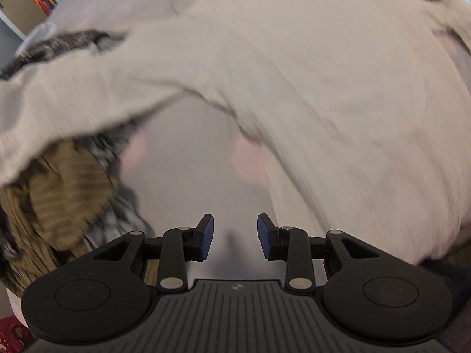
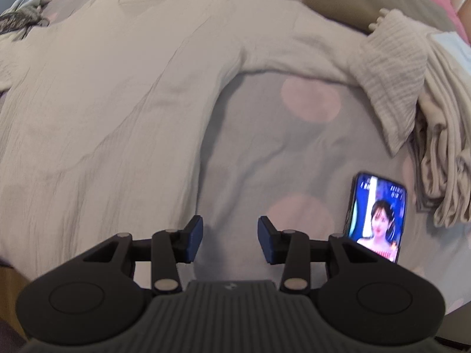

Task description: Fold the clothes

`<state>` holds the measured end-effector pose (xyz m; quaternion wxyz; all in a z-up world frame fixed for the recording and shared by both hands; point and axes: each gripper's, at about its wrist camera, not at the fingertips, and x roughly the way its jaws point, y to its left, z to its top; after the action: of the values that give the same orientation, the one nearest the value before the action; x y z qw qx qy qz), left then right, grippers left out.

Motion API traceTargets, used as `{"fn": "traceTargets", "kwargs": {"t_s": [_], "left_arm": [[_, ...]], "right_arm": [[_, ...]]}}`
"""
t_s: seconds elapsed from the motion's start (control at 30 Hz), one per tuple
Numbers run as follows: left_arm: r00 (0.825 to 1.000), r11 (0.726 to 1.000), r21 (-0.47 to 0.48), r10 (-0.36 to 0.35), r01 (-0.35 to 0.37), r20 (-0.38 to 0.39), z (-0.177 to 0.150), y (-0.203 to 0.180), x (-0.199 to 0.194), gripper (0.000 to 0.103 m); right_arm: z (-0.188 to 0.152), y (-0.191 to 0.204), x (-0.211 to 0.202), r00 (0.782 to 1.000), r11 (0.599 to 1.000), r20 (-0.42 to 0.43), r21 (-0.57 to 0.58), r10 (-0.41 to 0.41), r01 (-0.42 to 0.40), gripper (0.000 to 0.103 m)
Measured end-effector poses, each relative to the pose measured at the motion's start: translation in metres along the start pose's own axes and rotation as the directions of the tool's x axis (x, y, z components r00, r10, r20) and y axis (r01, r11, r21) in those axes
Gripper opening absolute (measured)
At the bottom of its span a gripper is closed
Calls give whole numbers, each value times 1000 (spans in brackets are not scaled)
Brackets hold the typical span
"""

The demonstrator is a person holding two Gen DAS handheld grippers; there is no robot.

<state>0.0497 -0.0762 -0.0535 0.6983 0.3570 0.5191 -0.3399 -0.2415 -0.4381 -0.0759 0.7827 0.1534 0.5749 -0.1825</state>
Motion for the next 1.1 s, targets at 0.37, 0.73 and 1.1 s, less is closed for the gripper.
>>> {"fn": "traceTargets", "kwargs": {"t_s": [0.37, 0.73, 1.1], "left_arm": [[990, 995, 76, -61, 71, -129, -49, -33, 33, 25], [995, 993, 119, -14, 26, -103, -49, -48, -13, 0], [980, 998, 47, 43, -35, -196, -57, -34, -11, 0]], "right_arm": [[-49, 25, 15, 984, 996, -175, -78, 23, -37, 18], [-48, 40, -26, 988, 994, -153, -113, -32, 15, 4], [-63, 16, -27, 947, 991, -297, -95, -119, 95, 3]]}}
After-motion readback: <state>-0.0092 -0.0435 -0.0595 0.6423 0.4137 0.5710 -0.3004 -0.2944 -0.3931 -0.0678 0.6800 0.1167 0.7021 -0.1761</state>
